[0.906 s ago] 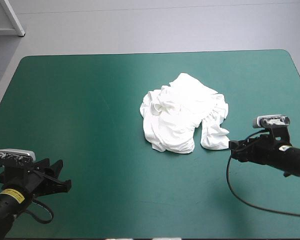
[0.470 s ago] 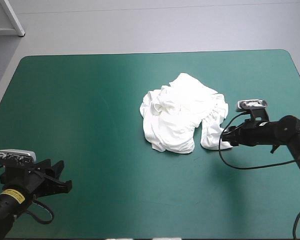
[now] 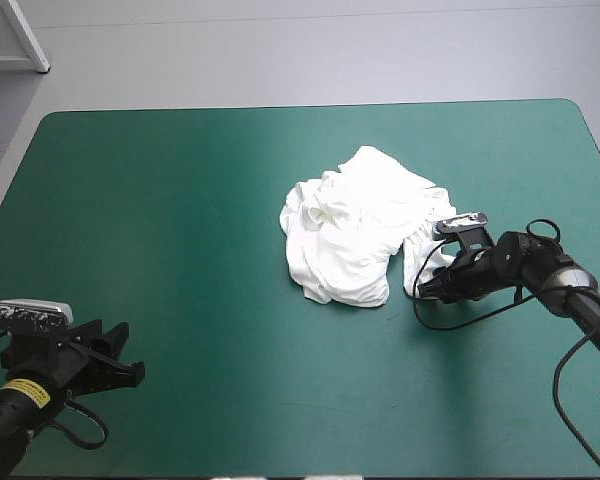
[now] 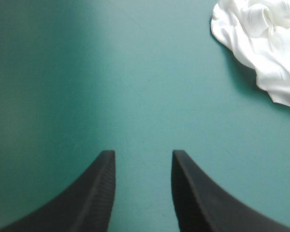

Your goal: Fold the cloth

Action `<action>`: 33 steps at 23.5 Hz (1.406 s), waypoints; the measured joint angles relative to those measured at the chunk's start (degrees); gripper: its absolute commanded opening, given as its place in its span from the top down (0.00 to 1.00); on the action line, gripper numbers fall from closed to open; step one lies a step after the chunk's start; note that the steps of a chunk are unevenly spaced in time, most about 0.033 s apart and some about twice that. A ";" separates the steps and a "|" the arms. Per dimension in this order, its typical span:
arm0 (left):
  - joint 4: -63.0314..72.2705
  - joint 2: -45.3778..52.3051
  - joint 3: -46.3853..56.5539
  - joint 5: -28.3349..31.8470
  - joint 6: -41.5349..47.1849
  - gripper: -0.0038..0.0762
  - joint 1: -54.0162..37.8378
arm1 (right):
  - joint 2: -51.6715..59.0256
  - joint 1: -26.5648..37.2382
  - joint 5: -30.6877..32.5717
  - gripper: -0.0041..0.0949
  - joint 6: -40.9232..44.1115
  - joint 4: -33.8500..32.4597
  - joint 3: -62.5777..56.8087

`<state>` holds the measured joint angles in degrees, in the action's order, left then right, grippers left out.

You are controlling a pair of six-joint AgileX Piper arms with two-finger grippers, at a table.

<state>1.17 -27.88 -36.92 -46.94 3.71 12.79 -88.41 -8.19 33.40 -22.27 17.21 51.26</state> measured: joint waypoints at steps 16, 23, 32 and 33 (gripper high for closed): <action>12.73 -17.27 -3.50 2.32 -12.77 0.59 0.00 | 7.89 -0.01 1.21 0.96 10.46 -15.74 0.09; 27.99 -39.73 -14.89 7.24 -27.28 0.59 0.00 | 13.98 -0.01 1.92 0.96 13.44 -19.52 0.09; 46.77 -67.56 -33.24 8.23 -45.21 0.53 0.21 | 13.98 -0.01 1.88 0.96 14.53 -19.52 0.09; 46.86 -68.65 -34.11 9.24 -45.95 0.49 0.56 | 13.98 -0.01 1.88 0.96 14.55 -19.52 0.09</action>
<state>48.03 -96.53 -71.03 -37.70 -42.24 13.35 -74.43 -8.20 35.28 -7.72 -2.31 51.35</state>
